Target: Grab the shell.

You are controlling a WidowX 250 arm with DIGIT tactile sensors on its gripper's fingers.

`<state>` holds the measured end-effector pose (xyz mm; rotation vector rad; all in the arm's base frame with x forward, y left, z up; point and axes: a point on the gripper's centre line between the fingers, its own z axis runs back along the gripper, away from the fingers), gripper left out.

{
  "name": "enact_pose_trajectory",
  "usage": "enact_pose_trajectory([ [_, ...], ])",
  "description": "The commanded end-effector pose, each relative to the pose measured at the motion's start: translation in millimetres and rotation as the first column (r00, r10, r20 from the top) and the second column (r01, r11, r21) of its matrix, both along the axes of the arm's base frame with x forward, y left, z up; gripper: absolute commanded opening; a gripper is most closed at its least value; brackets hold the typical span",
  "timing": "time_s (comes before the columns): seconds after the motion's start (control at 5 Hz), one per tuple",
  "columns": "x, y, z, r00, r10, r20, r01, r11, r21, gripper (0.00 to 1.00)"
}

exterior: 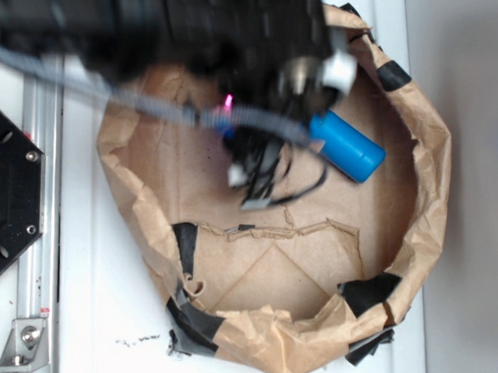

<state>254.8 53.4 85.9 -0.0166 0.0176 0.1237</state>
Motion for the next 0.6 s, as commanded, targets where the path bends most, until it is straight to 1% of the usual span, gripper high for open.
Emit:
enact_pose_trajectory([
  [0.0, -8, 4, 45, 0.989, 0.057, 0.136, -0.057, 0.998, -0.003, 0.0],
  [0.2, -12, -12, 51, 0.987, 0.066, 0.149, -0.07, 0.997, 0.024, 0.0],
  [0.4, -14, -27, 51, 0.987, 0.061, 0.149, -0.072, 0.995, 0.067, 0.0],
])
